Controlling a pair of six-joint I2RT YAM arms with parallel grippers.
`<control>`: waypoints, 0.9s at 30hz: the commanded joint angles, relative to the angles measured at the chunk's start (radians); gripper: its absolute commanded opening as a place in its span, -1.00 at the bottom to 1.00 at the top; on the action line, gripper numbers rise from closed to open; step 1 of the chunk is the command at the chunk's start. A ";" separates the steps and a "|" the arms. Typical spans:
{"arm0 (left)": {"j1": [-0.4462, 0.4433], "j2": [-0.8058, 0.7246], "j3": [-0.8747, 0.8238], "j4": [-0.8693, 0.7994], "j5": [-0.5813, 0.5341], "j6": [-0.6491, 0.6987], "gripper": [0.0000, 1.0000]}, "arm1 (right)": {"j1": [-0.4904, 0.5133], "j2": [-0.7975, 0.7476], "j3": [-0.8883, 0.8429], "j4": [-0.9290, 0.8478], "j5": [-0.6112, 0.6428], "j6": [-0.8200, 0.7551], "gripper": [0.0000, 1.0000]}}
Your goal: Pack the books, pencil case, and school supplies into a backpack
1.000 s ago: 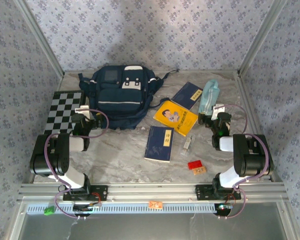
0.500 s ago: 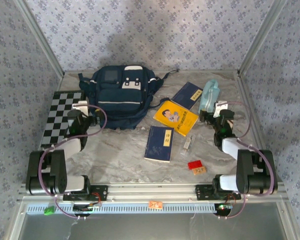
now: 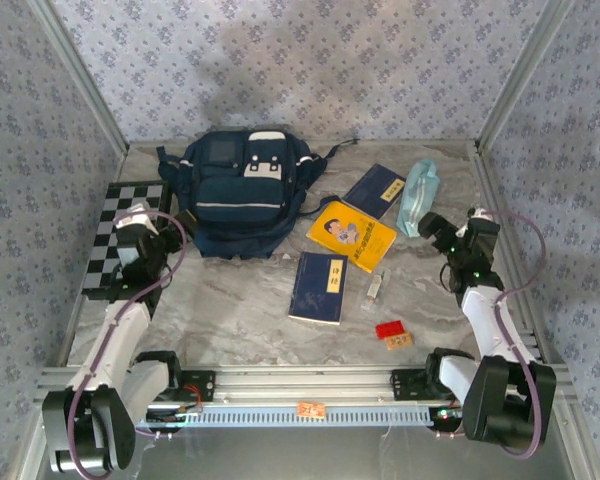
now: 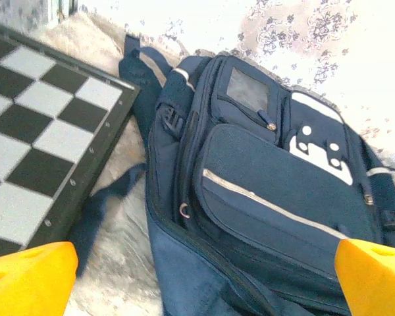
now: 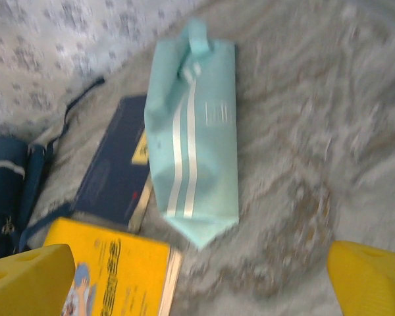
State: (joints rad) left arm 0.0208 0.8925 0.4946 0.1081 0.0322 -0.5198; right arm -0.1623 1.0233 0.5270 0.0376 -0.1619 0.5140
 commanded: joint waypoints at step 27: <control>-0.150 0.144 0.130 -0.274 0.261 -0.237 1.00 | 0.781 0.864 0.811 -0.171 0.062 0.352 1.00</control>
State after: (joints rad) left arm -0.1204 1.0191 0.5739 -0.1574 0.2665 -0.7906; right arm 0.6151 1.8248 1.2758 -0.1402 -0.1184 0.7994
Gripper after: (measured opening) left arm 0.998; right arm 0.998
